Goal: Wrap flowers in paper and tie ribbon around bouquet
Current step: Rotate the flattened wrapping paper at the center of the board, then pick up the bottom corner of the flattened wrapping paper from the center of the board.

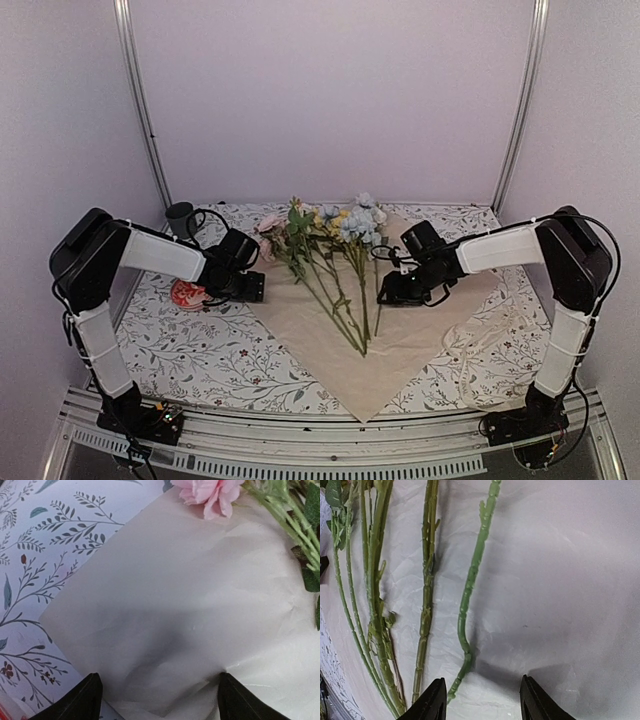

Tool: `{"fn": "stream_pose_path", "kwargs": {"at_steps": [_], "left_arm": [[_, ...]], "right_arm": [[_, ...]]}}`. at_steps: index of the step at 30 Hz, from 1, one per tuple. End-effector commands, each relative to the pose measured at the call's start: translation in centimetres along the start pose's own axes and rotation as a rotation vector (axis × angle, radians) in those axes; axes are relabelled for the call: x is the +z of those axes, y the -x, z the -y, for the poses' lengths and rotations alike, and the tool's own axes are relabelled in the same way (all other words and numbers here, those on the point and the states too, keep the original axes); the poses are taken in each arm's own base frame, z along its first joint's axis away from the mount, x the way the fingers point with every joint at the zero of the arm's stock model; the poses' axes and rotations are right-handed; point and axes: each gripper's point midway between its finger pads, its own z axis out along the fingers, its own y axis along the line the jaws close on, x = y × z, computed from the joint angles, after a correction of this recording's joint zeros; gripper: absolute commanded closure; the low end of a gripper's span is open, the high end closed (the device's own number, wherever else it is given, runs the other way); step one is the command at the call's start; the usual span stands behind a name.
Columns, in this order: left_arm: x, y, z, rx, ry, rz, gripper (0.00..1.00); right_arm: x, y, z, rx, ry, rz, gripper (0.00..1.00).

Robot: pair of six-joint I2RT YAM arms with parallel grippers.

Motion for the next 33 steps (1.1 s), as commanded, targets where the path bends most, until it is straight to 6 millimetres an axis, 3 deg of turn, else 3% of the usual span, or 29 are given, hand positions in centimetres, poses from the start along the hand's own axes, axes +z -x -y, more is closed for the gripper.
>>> {"fn": "stream_pose_path", "kwargs": {"at_steps": [1, 6, 11, 14, 17, 23, 25, 28, 30, 33], "left_arm": [[0.4, -6.4, -4.2, 0.073, 0.154, -0.217, 0.20], [-1.0, -3.5, -3.5, 0.092, 0.168, -0.140, 0.21], [-2.4, -1.5, -1.4, 0.145, 0.153, -0.082, 0.20], [-3.1, -1.0, -0.4, 0.170, 0.146, -0.066, 0.20], [-4.3, -0.3, 0.7, 0.205, 0.123, -0.020, 0.20], [-9.5, 1.9, 5.1, 0.283, -0.053, 0.152, 0.17], [-11.7, 1.6, 7.3, 0.344, -0.164, 0.197, 0.17], [-14.7, -0.6, 10.6, 0.462, -0.343, 0.211, 0.19], [-15.0, -2.0, 10.6, 0.457, -0.366, 0.180, 0.19], [-13.5, -3.8, 9.1, 0.405, -0.297, 0.082, 0.23]], "right_arm": [[-3.0, -0.9, 1.5, 0.028, -0.072, -0.004, 0.47], [-6.0, -1.0, 1.1, 0.038, -0.040, 0.037, 0.48], [-5.9, -4.9, 0.2, 0.099, 0.079, -0.041, 0.52], [-6.1, -7.0, 2.2, 0.167, 0.036, -0.056, 0.55], [-6.9, -8.7, 5.6, 0.265, -0.025, -0.045, 0.57], [-8.8, -10.3, 11.2, 0.410, -0.135, 0.014, 0.54], [-9.8, -9.9, 12.8, 0.441, -0.177, 0.054, 0.52], [-11.7, -8.0, 14.4, 0.465, -0.183, 0.133, 0.49], [-12.9, -5.7, 13.7, 0.422, -0.164, 0.179, 0.49], [-13.9, -2.7, 11.5, 0.340, -0.145, 0.217, 0.50]]}}
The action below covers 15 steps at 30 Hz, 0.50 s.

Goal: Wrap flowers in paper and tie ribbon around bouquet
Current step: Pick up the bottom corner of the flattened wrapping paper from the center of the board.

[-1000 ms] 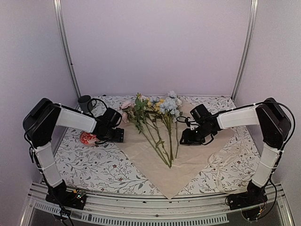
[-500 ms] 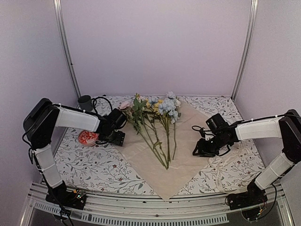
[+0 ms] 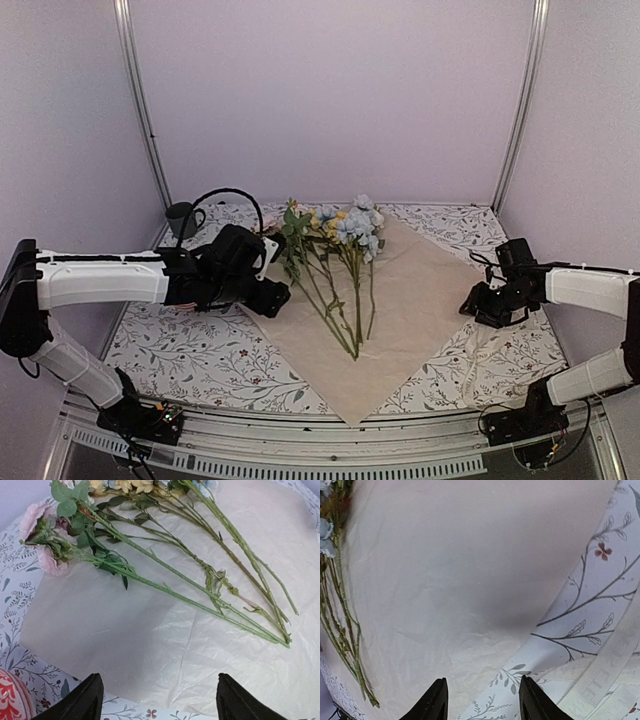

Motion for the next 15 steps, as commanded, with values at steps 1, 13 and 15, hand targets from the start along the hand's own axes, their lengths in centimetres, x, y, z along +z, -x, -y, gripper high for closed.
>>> {"fn": "stream_pose_path", "kwargs": {"at_steps": [1, 13, 15], "left_arm": [[1.2, -4.6, 0.0, -0.019, 0.001, -0.159, 0.24], [-4.5, -5.7, 10.9, 0.258, -0.242, -0.044, 0.22], [-4.9, -6.0, 10.8, 0.210, -0.242, -0.034, 0.20]], "right_arm": [[-2.1, 3.5, -4.8, -0.146, 0.029, 0.103, 0.51], [-3.0, -11.4, -19.4, -0.651, 0.378, -0.197, 0.48], [-3.7, -14.9, -20.2, -0.753, 0.356, -0.208, 0.45]]}}
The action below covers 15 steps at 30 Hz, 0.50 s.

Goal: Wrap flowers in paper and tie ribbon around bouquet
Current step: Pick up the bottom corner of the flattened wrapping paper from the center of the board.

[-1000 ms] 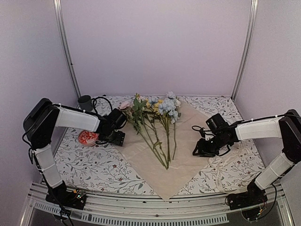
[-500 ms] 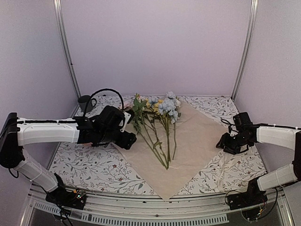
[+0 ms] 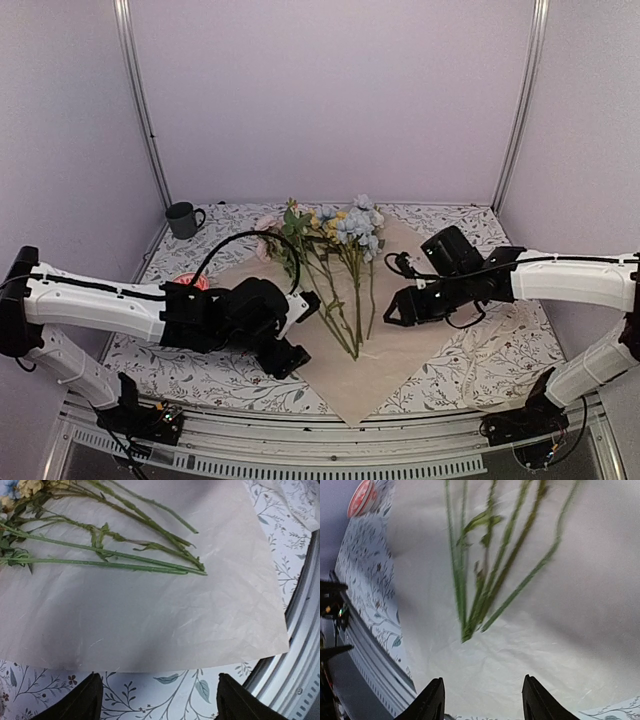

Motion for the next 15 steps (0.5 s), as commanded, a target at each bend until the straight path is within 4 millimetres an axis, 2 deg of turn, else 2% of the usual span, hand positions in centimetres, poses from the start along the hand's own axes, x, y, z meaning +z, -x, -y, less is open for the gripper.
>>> {"fn": "stream_pose_path", "kwargs": {"at_steps": [1, 6, 7, 11, 15], "left_arm": [[-1.5, 0.1, 0.4, -0.050, -0.010, 0.070, 0.19], [-1.7, -1.2, -2.8, -0.236, 0.146, 0.056, 0.11], [-1.7, -1.5, -3.4, -0.263, 0.181, 0.043, 0.10], [-1.3, -2.8, -4.6, -0.328, 0.279, -0.023, 0.07], [-0.9, -3.4, -4.5, -0.356, 0.283, -0.055, 0.06]], "right_arm": [[0.3, -5.5, -6.9, -0.221, 0.050, -0.101, 0.44], [2.7, -10.9, -9.4, -0.368, -0.114, -0.169, 0.35], [2.8, -11.4, -10.3, -0.404, -0.135, -0.163, 0.34], [5.6, -13.8, -12.4, -0.526, -0.231, -0.199, 0.33], [7.2, -15.3, -12.4, -0.621, -0.353, -0.247, 0.34]]}}
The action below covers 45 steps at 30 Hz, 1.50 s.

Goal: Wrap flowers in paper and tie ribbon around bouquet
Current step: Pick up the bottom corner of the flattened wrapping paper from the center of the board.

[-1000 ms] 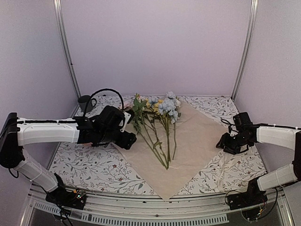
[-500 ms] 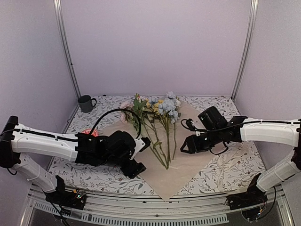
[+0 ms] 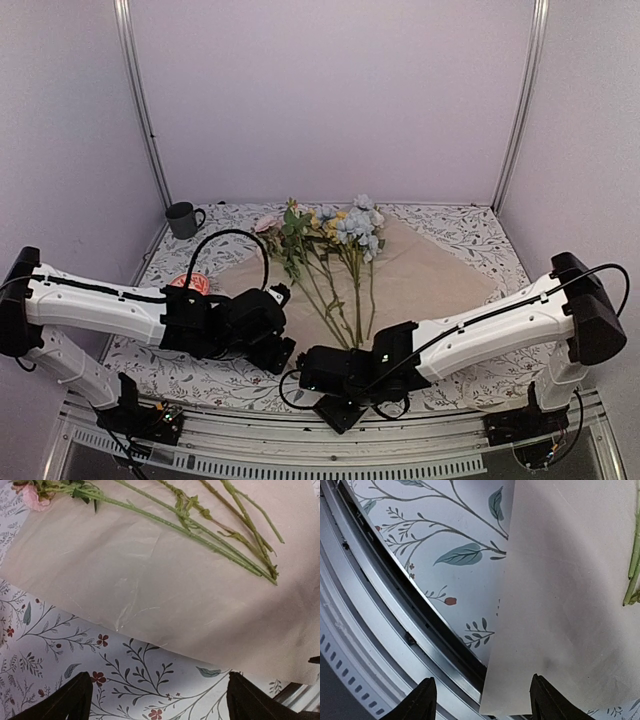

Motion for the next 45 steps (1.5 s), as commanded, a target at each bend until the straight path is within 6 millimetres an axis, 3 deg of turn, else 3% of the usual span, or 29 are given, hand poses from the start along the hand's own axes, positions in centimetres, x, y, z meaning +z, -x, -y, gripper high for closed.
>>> {"fn": "stream_pose_path", "kwargs": {"at_steps": [1, 8, 17, 22, 26, 27, 29, 32, 39, 45], "left_arm": [[0.1, -0.5, -1.1, -0.084, 0.065, -0.031, 0.06], [0.1, -0.9, -1.0, -0.101, 0.052, -0.032, 0.06], [0.1, -1.2, -0.8, -0.071, 0.054, -0.029, 0.07], [-0.6, -0.7, -0.1, -0.026, 0.037, 0.023, 0.09], [-1.8, 0.5, 1.0, 0.048, -0.004, 0.131, 0.14], [-2.1, 0.8, 1.6, 0.073, -0.028, 0.164, 0.15], [-2.9, 1.4, 3.4, 0.156, -0.113, 0.225, 0.15], [-4.8, 1.8, 6.3, 0.285, -0.224, 0.391, 0.13], [-8.1, -0.1, 7.9, 0.656, -0.348, 0.780, 0.07], [-6.1, -0.5, 9.0, 1.002, -0.206, 0.781, 0.04]], "right_arm": [[1.3, -1.1, 1.3, -0.059, -0.203, -0.060, 0.34], [1.9, -2.9, 3.1, -0.024, -0.282, -0.108, 0.41], [2.2, -3.3, 4.2, -0.004, -0.329, -0.096, 0.52], [1.8, -2.7, 3.7, 0.008, -0.292, -0.065, 0.73], [1.5, -2.3, 4.3, 0.026, -0.278, -0.044, 0.95], [1.4, -2.1, 4.3, 0.030, -0.261, -0.040, 1.00], [0.9, -1.0, 3.8, 0.026, -0.207, -0.010, 1.00], [0.3, -1.0, 3.7, -0.013, -0.134, -0.019, 1.00], [-1.3, 0.5, 2.2, -0.100, 0.152, -0.044, 1.00], [-3.2, 1.2, 1.2, -0.199, 0.283, -0.038, 1.00]]}}
